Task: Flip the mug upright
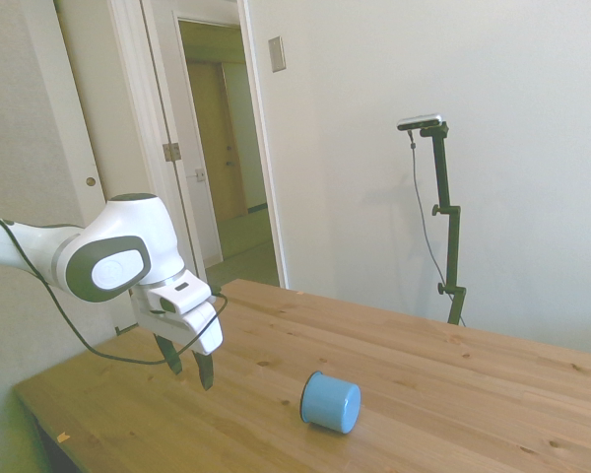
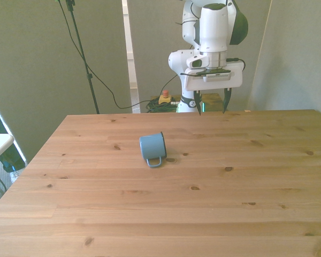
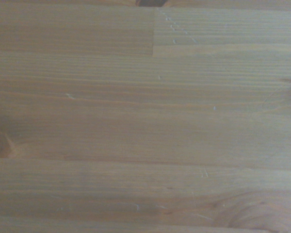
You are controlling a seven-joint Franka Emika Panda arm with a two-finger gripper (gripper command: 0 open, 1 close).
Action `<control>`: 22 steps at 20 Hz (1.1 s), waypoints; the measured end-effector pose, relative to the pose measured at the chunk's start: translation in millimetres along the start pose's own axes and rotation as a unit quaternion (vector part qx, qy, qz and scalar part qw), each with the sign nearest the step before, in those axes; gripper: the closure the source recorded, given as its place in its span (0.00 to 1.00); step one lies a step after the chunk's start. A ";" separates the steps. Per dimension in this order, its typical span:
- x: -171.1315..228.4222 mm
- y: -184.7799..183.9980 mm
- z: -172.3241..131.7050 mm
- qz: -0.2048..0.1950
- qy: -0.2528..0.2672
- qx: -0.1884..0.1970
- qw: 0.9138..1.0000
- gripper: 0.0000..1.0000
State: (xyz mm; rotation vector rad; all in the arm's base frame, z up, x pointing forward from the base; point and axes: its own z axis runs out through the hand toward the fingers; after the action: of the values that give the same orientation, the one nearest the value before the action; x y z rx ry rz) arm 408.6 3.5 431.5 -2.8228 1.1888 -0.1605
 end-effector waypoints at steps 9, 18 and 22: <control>50.2 3.5 14.9 0.032 0.057 -0.044 0.997 0.00; 98.5 -11.6 -0.2 0.083 0.168 -0.097 0.977 0.00; 96.2 -24.2 1.5 0.073 0.190 -0.114 0.972 0.00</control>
State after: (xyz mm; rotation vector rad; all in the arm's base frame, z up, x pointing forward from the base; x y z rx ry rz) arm 492.7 -48.5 439.1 -2.9720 1.5763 -0.6179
